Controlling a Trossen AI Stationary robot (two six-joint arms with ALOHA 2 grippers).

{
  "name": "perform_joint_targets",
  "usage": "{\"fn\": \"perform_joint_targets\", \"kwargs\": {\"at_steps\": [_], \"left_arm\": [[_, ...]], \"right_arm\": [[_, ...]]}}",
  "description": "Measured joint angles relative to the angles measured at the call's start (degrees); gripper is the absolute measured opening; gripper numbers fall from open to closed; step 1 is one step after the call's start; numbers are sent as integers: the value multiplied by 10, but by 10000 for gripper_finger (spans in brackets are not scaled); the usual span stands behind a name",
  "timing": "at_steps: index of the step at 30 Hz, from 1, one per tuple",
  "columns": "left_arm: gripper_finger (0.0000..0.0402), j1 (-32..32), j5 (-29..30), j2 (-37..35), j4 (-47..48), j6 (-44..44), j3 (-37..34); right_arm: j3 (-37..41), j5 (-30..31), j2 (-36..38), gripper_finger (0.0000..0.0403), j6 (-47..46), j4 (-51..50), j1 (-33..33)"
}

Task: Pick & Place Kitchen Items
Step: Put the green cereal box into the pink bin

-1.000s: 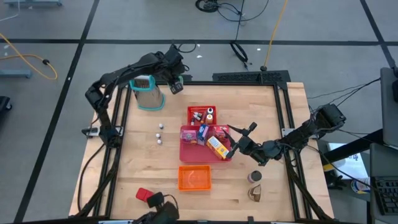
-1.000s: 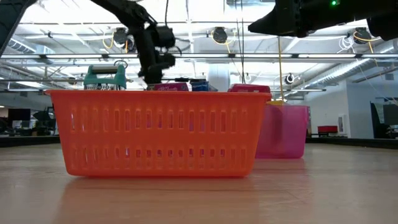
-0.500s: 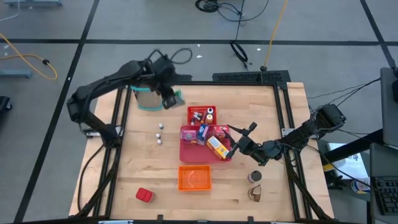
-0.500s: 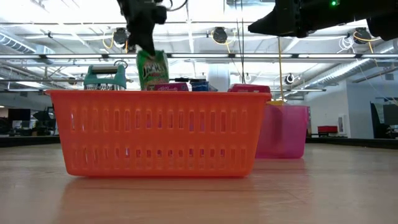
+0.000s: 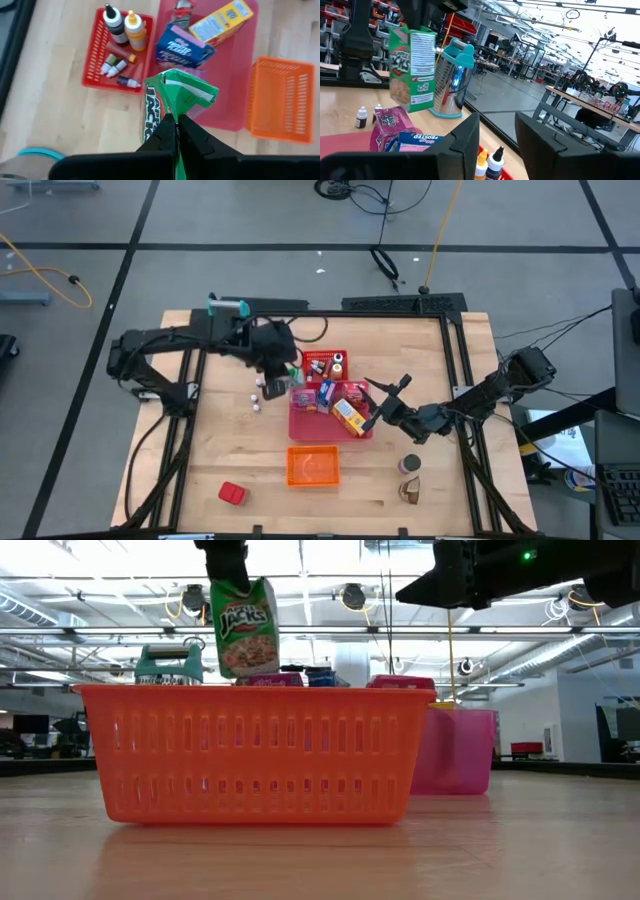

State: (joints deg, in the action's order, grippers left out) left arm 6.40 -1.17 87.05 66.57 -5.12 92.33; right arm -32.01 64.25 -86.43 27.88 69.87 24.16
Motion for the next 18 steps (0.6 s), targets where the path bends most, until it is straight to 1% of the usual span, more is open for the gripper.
{"fn": "perform_joint_targets", "kwargs": {"at_steps": [10,13,18], "left_arm": [[3,-81,-9,0,-25,-67,0],[2,-100,-34,0,-44,-72,0],[2,-128,-34,10,-70,-85,0]], "right_arm": [[0,0,0,116,0,0,0],[0,0,0,116,0,0,0],[0,0,0,116,0,0,0]]}}
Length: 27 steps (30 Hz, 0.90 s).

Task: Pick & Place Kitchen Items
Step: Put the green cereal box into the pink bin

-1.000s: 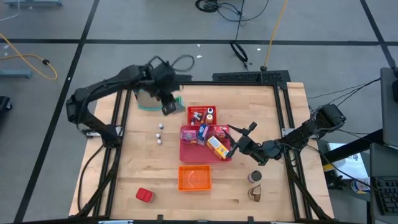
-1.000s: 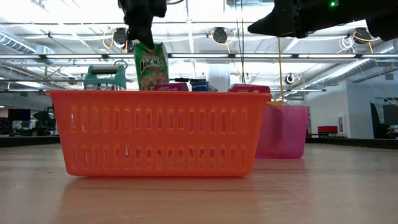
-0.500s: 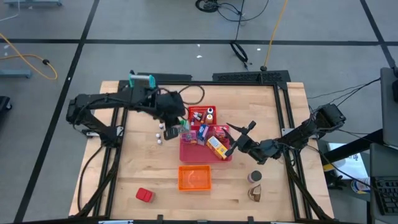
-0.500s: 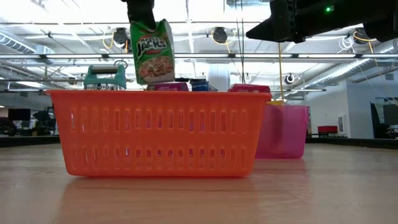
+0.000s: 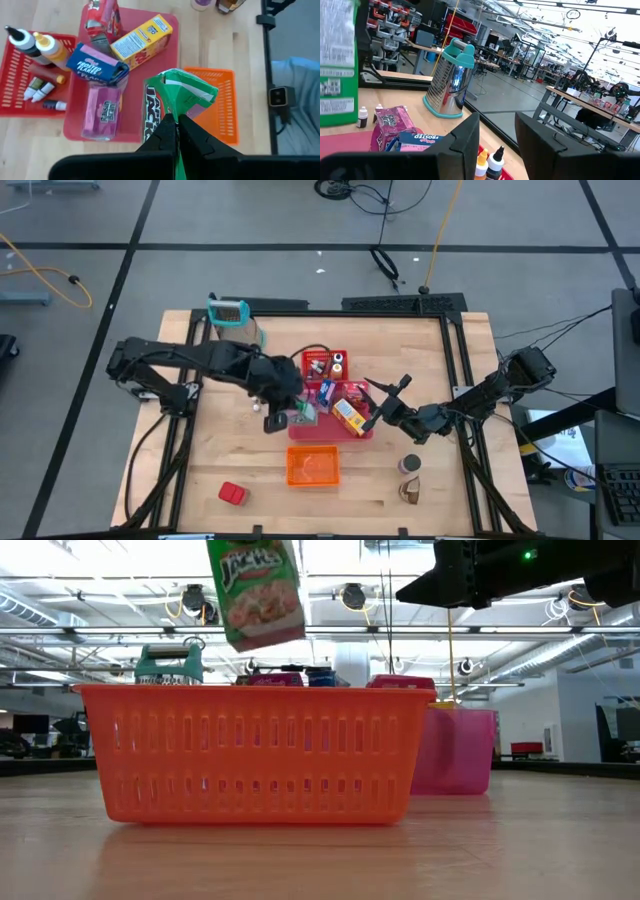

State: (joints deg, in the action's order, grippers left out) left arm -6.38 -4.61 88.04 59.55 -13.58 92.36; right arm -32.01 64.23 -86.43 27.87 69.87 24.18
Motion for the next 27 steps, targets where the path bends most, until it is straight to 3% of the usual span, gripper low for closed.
{"fn": "perform_joint_targets", "kwargs": {"at_steps": [11,27], "left_arm": [[4,-4,31,83,1,22,0],[15,22,36,124,-40,45,0]], "right_arm": [[-1,0,0,116,-2,-16,0],[0,0,0,116,-1,-31,0]]}}
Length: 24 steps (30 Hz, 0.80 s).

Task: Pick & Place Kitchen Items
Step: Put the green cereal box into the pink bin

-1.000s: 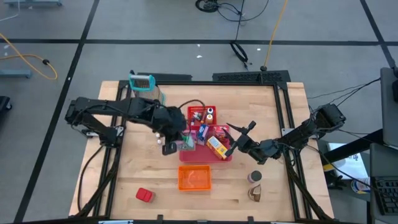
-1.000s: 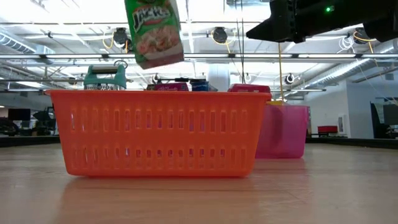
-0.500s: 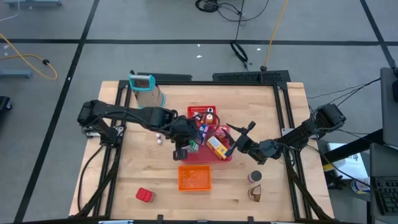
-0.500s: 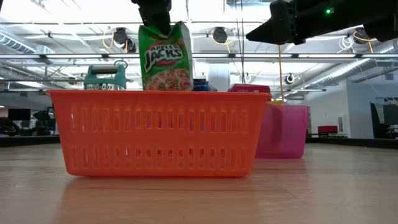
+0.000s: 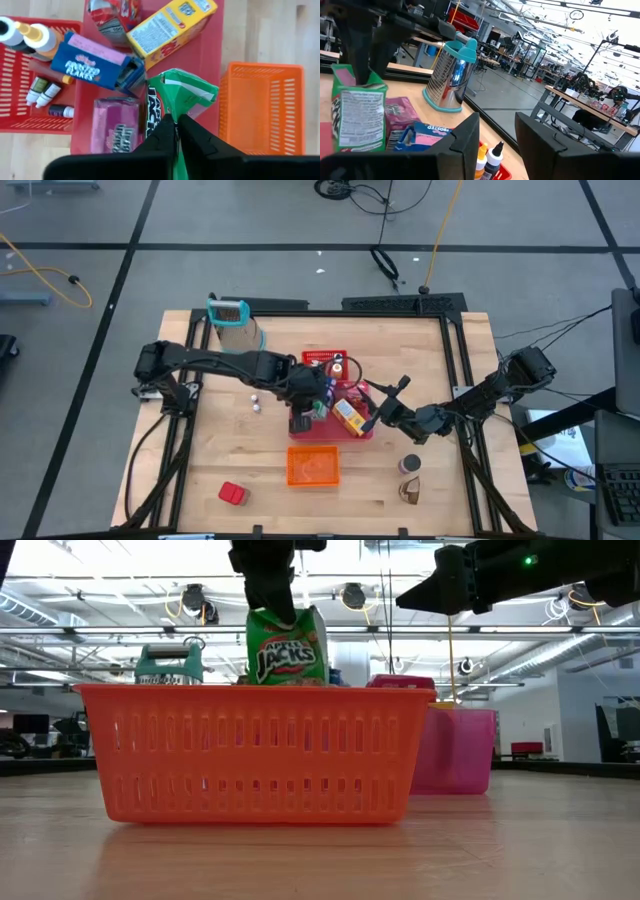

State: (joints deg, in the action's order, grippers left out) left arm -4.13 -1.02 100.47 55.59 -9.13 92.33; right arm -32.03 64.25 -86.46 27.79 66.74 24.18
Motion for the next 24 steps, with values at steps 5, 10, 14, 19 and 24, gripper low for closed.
{"fn": "perform_joint_targets", "kwargs": {"at_steps": [5,10,14,19,24], "left_arm": [[48,-1,1,11,-2,11,-1],[80,-1,1,18,-4,13,0],[87,-1,2,17,-3,11,0],[88,-2,2,17,-2,10,0],[88,-10,2,17,-3,20,0]], "right_arm": [[0,1,0,116,3,-2,0],[0,1,0,116,3,-2,-2],[0,1,0,116,3,-4,-2],[0,1,0,116,3,-4,-2],[0,1,0,116,3,-6,-2]]}}
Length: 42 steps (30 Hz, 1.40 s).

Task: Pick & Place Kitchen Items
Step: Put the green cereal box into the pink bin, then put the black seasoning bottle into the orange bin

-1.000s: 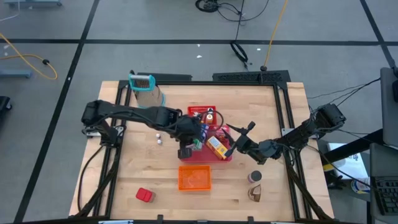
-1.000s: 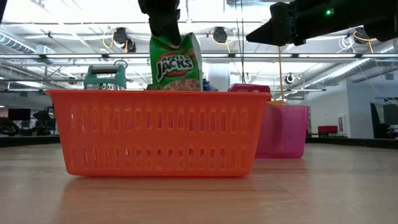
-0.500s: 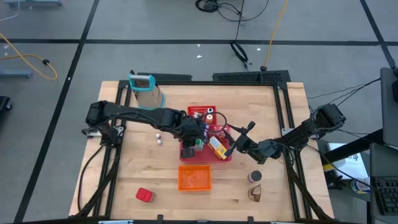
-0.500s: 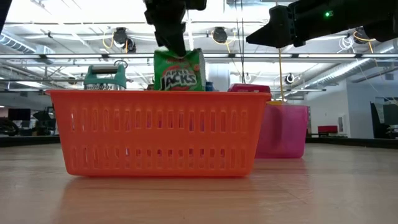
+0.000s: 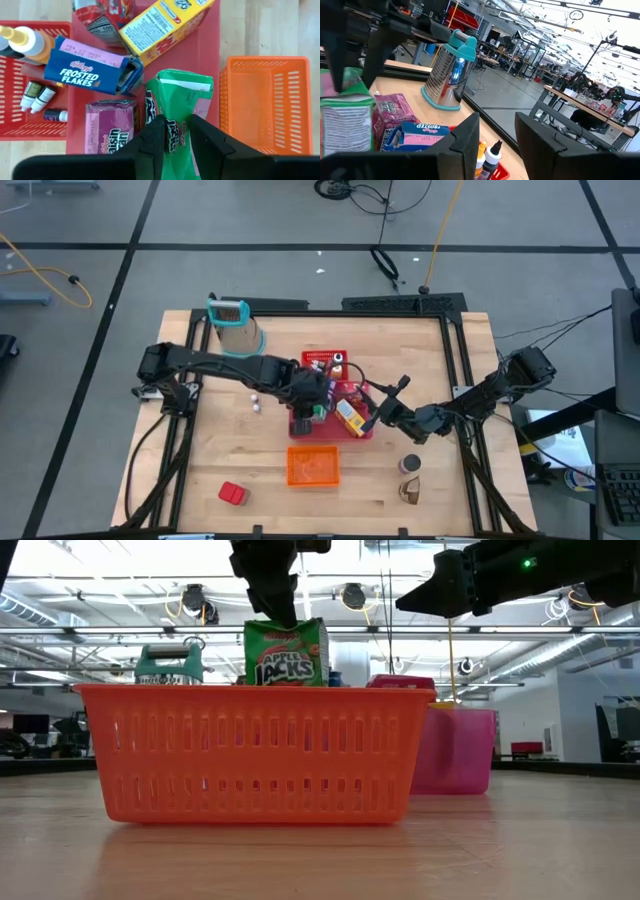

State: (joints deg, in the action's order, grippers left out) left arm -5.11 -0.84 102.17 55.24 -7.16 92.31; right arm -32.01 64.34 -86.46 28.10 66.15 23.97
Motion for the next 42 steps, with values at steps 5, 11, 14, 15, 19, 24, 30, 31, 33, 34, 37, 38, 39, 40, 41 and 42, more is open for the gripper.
{"fn": "perform_joint_targets", "kwargs": {"at_steps": [5,11,14,15,19,24,30,31,33,34,37,38,39,40,41,42], "left_arm": [[88,-7,6,0,0,4,0],[88,-6,11,0,-2,11,0],[88,-8,12,0,-7,13,0],[88,-9,12,0,-13,15,0],[101,-14,8,0,-35,32,0],[161,-14,31,0,-33,19,0],[219,-14,52,0,-28,28,0],[224,-14,52,0,-28,25,0],[230,-16,51,0,-24,16,0],[231,-19,52,0,-19,13,0],[230,-26,55,0,-12,13,0],[229,-29,55,0,-13,15,0],[227,-30,55,0,-13,16,0],[226,-32,55,0,-15,18,0],[224,-33,55,0,-17,22,0],[223,-34,55,0,-18,23,0]], "right_arm": [[0,0,0,116,0,0,0],[0,-1,0,116,-3,0,0],[0,-1,0,116,-3,0,0],[0,-1,0,116,-3,0,0],[0,-1,0,116,-3,0,0],[0,-1,0,116,-3,0,0],[0,-1,0,116,6,0,0],[0,-1,0,116,11,0,0],[0,0,0,116,21,7,2],[0,0,0,116,27,15,5],[0,0,3,116,63,38,23],[0,0,10,116,78,38,33],[0,0,20,116,87,37,45],[0,1,32,116,93,38,59],[0,3,46,116,95,37,76],[0,6,63,116,95,35,95]]}}
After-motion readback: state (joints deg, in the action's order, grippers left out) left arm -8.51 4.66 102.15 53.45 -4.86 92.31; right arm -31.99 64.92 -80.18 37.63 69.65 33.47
